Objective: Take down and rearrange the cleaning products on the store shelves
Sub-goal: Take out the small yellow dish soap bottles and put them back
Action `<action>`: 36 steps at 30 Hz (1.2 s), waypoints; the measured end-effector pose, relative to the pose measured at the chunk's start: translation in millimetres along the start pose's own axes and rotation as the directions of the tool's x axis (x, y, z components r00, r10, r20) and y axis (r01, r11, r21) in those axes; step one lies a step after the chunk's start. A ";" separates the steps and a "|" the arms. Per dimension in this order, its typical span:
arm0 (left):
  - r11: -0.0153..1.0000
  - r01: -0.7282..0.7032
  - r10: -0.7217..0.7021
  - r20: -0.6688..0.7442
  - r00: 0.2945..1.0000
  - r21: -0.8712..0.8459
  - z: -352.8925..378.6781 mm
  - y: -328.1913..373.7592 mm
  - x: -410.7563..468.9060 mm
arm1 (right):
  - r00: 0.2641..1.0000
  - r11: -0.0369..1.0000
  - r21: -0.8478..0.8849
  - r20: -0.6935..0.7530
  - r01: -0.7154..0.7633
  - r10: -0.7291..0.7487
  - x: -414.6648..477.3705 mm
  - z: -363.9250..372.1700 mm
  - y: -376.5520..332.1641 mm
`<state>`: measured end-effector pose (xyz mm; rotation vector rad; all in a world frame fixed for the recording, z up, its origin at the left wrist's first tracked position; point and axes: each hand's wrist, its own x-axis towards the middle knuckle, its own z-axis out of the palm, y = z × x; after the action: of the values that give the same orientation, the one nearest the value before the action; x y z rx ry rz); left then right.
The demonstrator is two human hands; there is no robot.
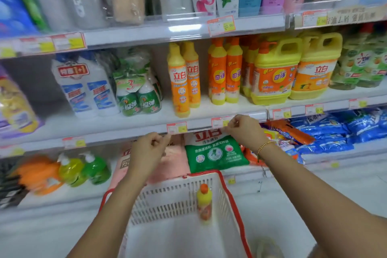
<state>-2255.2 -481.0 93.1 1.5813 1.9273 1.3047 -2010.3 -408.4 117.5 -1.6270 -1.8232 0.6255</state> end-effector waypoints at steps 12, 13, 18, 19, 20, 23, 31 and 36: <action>0.789 0.477 -0.519 0.005 0.855 0.387 -59.5 -210.1 -78.9 | 0.838 0.934 -0.271 0.431 -0.234 0.335 -72.8 106.4 104.8; 0.747 0.528 -0.577 -0.002 0.817 0.405 -59.2 -217.6 -84.0 | 0.836 0.932 -0.261 0.428 -0.250 0.344 -72.7 111.0 106.8; 0.755 0.524 -0.571 0.001 0.821 0.395 -51.8 -234.8 -100.1 | 0.895 0.930 -0.316 0.335 -0.188 0.295 -73.8 126.9 120.9; 0.752 0.539 -0.572 -0.029 0.819 0.381 -52.5 -235.5 -101.6 | 0.893 0.928 -0.320 0.337 -0.190 0.299 -73.7 129.3 124.2; 0.741 0.562 -0.582 -0.065 0.810 0.366 -54.2 -237.0 -102.8 | 0.882 0.921 -0.327 0.343 -0.211 0.324 -72.2 131.0 126.1; 0.717 0.586 -0.602 -0.088 0.794 0.379 -58.1 -239.5 -103.0 | 0.812 0.881 -0.315 0.365 -0.353 0.456 -64.0 133.5 124.8; 0.606 0.575 -0.652 -0.071 0.755 0.550 -46.9 -248.1 -87.3 | 0.783 0.874 -0.409 0.439 -0.262 0.440 -66.3 144.2 126.9; 0.538 0.567 -0.643 -0.131 0.755 0.623 -40.0 -251.8 -95.0 | 0.773 0.855 -0.438 0.427 -0.278 0.470 -61.3 152.1 130.1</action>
<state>-2403.9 -575.5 -114.2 0.9515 2.6554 0.2494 -2023.3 -444.3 -88.4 -2.2814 -2.0816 1.0561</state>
